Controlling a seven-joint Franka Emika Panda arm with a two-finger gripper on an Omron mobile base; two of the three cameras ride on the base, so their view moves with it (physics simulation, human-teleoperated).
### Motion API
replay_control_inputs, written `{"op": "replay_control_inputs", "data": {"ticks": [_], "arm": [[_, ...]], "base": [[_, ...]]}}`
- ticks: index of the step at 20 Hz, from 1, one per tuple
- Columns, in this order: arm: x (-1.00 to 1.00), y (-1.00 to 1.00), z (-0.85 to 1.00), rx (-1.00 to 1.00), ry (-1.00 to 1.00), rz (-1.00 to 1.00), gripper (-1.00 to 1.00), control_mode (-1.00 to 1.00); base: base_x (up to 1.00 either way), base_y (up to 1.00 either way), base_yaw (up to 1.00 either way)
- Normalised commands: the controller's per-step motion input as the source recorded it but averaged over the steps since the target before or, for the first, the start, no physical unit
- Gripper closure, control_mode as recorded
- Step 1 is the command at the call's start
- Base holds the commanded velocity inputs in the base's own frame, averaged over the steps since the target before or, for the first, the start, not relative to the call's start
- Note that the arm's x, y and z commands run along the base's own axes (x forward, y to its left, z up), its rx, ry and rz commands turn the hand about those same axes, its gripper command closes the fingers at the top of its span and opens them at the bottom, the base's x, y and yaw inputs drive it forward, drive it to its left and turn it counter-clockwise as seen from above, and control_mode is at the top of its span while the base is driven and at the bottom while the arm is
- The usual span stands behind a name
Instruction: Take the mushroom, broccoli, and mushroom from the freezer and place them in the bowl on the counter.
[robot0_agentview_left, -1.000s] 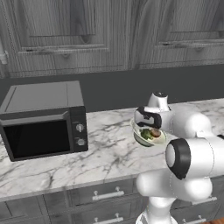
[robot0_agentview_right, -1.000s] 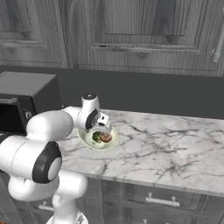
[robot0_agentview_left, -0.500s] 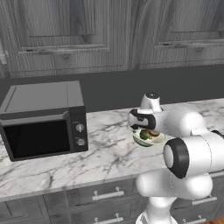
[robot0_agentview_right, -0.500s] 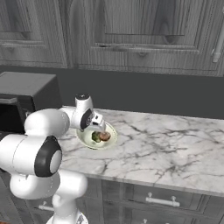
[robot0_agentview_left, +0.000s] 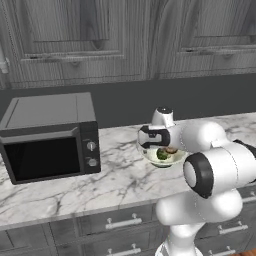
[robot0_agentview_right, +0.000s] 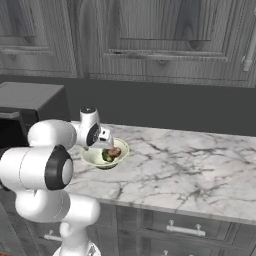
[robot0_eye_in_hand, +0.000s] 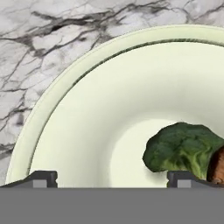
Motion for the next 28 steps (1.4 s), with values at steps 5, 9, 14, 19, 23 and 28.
{"op": "replay_control_inputs", "data": {"ticks": [5, 9, 14, 19, 23, 28], "arm": [[-0.65, -0.13, 0.47, 0.00, -0.01, 0.00, -1.00, -1.00], [-0.77, 0.00, 0.36, 0.00, 0.00, 0.00, -1.00, -1.00], [-0.78, 0.01, 0.31, 0.00, 0.00, 0.00, -1.00, -1.00], [-0.54, 0.05, 0.54, 0.00, 0.00, 0.00, -1.00, -1.00], [-0.60, 0.00, 0.61, 0.00, 0.00, 0.00, -1.00, -1.00], [-0.75, -0.03, 0.65, 0.00, 0.00, 0.00, -1.00, -1.00]], "base": [[0.00, 0.00, 0.00], [0.00, 0.00, 0.00], [0.00, 0.00, 0.00], [0.00, 0.00, 0.00], [0.00, 0.00, 0.00], [0.00, 0.00, 0.00]]}}
